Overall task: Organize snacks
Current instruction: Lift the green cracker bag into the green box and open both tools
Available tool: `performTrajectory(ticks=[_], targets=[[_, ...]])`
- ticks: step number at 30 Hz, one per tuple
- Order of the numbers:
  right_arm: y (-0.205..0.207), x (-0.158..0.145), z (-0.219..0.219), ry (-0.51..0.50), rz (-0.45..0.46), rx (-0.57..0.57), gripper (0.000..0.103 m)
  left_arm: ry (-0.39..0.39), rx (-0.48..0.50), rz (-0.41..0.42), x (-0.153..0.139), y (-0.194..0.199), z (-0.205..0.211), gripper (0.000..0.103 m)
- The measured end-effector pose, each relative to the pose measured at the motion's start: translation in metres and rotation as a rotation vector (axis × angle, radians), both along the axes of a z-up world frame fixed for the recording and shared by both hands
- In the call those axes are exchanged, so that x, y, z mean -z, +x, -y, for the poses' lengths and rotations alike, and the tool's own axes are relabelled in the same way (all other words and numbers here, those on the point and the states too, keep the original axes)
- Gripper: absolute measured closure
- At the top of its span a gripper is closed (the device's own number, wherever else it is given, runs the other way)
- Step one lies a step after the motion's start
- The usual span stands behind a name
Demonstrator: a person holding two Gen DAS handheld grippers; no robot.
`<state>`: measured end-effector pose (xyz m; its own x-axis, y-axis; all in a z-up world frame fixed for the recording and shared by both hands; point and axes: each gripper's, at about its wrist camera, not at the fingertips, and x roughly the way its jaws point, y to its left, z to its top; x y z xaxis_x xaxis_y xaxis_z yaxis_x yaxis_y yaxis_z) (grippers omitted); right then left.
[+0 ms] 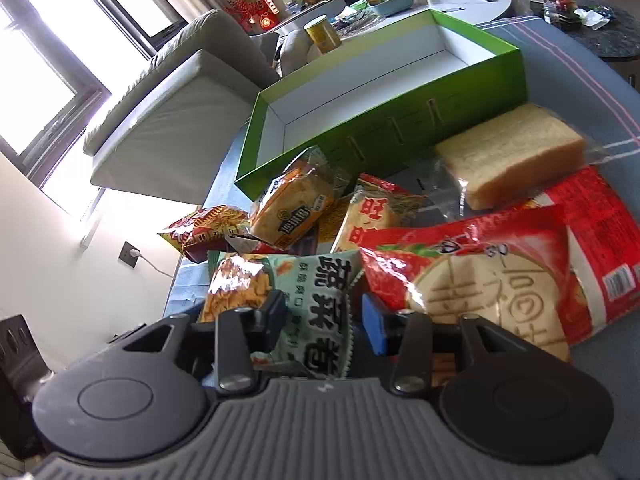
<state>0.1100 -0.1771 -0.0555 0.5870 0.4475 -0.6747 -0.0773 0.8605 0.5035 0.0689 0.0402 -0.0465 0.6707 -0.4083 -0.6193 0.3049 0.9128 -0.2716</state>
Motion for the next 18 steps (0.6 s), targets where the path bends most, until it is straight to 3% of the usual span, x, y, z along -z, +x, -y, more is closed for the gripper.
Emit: performTrajectory(ticks=[6, 13, 18], targets=[[-0.003, -0.005, -0.009, -0.046, 0.026, -0.042, 0.018, 0.022, 0.041, 0.036, -0.006, -0.012, 0.009, 0.038], [-0.021, -0.040, 0.000, -0.045, 0.146, -0.029, 0.018, 0.013, 0.053, 0.171, -0.051, -0.030, 0.019, 0.038], [-0.014, -0.071, 0.004, -0.047, 0.235, -0.022, 0.018, -0.014, 0.059, 0.216, -0.078, -0.018, 0.023, 0.038]])
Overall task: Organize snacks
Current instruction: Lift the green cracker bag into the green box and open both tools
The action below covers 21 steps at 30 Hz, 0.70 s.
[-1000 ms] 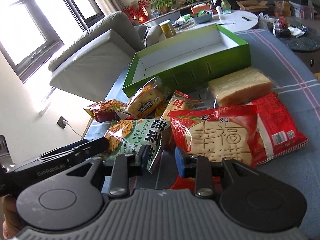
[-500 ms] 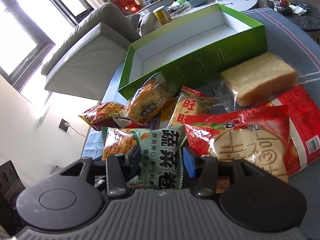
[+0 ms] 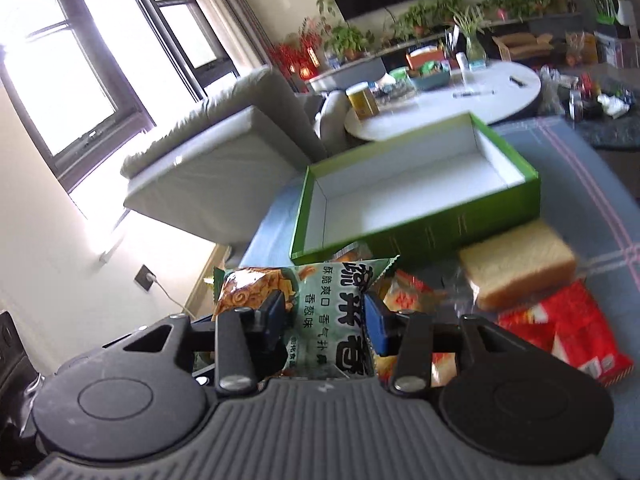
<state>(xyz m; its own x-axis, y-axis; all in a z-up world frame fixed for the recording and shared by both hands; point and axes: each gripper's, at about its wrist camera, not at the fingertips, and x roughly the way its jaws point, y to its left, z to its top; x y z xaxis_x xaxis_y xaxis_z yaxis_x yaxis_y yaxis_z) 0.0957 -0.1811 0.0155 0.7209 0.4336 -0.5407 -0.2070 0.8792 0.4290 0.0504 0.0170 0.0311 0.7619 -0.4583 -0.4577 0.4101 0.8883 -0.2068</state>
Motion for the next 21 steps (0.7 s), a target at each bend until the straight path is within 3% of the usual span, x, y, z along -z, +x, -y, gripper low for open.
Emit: performTrajectory(ticks=[5, 10, 21], targets=[[0.030, -0.020, 0.002, -0.012, 0.077, -0.025, 0.018, 0.009, -0.029, 0.046, -0.021, 0.029, 0.008, 0.038], [0.066, -0.026, 0.002, -0.035, 0.116, -0.045, 0.018, 0.000, -0.063, 0.041, -0.025, 0.069, 0.013, 0.038], [0.139, 0.011, 0.004, -0.038, 0.028, -0.046, 0.018, -0.001, -0.105, -0.087, 0.020, 0.144, 0.021, 0.038]])
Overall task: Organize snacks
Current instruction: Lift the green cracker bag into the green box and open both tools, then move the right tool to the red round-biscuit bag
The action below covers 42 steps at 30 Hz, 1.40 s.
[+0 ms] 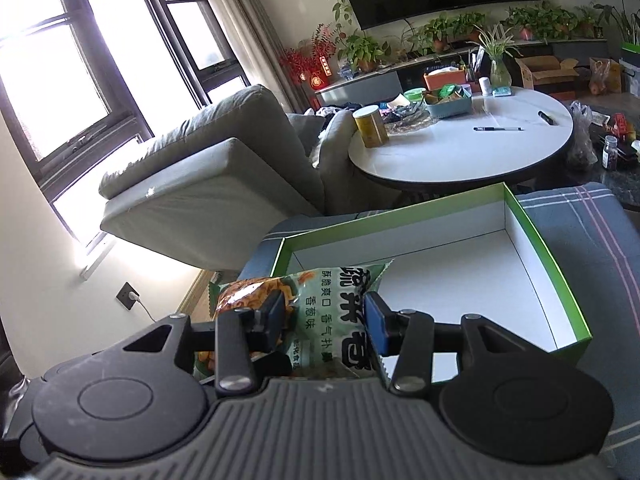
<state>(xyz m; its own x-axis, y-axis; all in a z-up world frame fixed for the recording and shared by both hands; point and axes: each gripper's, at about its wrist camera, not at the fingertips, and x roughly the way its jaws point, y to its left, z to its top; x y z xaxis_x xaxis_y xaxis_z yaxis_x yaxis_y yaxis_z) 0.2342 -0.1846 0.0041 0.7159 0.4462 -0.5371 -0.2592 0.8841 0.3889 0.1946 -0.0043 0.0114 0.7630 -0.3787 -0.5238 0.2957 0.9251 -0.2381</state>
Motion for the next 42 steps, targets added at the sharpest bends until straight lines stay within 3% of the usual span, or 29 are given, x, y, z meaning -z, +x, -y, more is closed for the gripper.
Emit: performTrajectory(ticks=[15, 19, 26, 37, 42], targets=[[0.020, 0.037, -0.004, -0.046, -0.104, -0.008, 0.018, 0.056, 0.006, -0.085, 0.034, 0.025, 0.003, 0.038], [0.015, 0.035, 0.001, -0.040, -0.107, 0.006, 0.018, 0.080, 0.006, -0.058, 0.033, 0.016, 0.004, 0.038], [0.001, 0.022, 0.007, -0.031, -0.081, 0.027, 0.018, 0.044, -0.004, -0.023, 0.018, -0.003, 0.000, 0.037], [-0.053, 0.009, 0.018, -0.022, -0.013, 0.040, 0.018, 0.023, 0.006, 0.025, 0.006, -0.048, 0.000, 0.034], [-0.077, 0.005, 0.029, -0.020, 0.012, 0.052, 0.018, 0.050, 0.019, 0.060, 0.001, -0.071, 0.006, 0.032]])
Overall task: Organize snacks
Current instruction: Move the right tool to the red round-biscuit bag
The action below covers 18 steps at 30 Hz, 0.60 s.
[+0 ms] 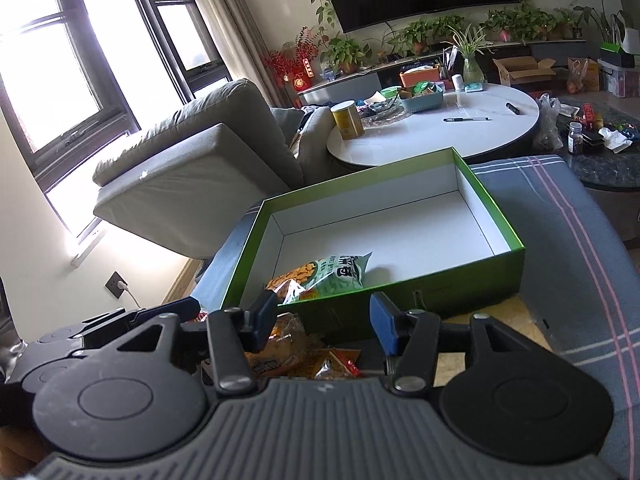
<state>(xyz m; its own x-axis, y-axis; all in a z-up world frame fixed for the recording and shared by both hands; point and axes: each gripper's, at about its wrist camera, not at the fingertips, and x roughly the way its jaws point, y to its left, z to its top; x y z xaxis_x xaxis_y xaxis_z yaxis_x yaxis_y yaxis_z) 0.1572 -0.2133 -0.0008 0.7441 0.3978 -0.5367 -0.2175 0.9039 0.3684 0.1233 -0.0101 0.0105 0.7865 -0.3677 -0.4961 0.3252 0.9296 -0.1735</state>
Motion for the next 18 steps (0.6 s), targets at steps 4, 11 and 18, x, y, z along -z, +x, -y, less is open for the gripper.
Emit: performTrajectory(ticks=[4, 11, 18], targets=[[-0.013, -0.005, 0.014, 0.008, 0.014, 0.027, 0.018, -0.005, 0.002, 0.000, -0.003, -0.014, 0.001, 0.031], [-0.032, -0.005, 0.051, 0.021, 0.012, 0.111, 0.018, -0.013, -0.001, 0.009, -0.007, -0.038, 0.003, 0.030], [-0.054, 0.019, 0.069, 0.038, -0.051, 0.159, 0.018, -0.006, 0.042, -0.011, 0.000, -0.058, 0.014, 0.029]])
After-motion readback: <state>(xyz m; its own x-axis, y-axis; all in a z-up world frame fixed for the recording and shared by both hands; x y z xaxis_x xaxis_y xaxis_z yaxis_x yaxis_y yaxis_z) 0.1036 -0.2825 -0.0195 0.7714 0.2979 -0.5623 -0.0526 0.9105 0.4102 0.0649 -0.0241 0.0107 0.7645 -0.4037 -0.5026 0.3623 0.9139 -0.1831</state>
